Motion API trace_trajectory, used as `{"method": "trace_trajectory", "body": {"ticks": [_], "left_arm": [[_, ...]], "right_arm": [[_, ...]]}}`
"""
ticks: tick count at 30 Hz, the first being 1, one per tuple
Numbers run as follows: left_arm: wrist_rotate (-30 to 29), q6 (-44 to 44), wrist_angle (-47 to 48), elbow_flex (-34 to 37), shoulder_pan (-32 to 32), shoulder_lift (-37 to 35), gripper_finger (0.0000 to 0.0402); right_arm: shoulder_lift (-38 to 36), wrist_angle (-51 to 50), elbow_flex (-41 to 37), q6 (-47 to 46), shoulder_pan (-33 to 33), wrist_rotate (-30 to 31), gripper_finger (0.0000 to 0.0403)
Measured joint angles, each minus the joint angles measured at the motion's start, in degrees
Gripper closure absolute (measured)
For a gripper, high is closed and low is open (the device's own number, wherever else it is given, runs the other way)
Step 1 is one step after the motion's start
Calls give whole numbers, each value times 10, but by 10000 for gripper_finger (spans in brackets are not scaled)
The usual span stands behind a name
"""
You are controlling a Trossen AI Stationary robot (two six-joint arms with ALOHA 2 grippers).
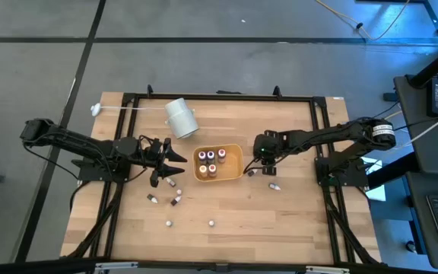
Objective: Pick & Place food coloring
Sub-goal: Put the small black ink bottle into the yellow bin
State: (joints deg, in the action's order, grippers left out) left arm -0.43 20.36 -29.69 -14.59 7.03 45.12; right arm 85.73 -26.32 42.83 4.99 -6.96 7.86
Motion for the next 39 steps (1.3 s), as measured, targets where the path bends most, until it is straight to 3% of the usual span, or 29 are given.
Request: {"method": "trace_trajectory", "body": {"ticks": [5, 13, 19, 26, 39], "left_arm": [[0, 0, 0, 0, 0, 0, 205], [0, 0, 0, 0, 0, 0, 206], [0, 0, 0, 0, 0, 0, 206], [0, -1, 0, 0, 0, 0, 205], [0, -1, 0, 0, 0, 0, 206]], "right_arm": [[0, 1, 0, 3, 0, 0, 256], [0, -15, 1, 8, 0, 0, 346], [-7, -50, 11, 9, 0, 2, 346], [-23, -193, 114, -36, 0, 72, 346], [31, -148, 286, -28, 60, 50, 346]]}}
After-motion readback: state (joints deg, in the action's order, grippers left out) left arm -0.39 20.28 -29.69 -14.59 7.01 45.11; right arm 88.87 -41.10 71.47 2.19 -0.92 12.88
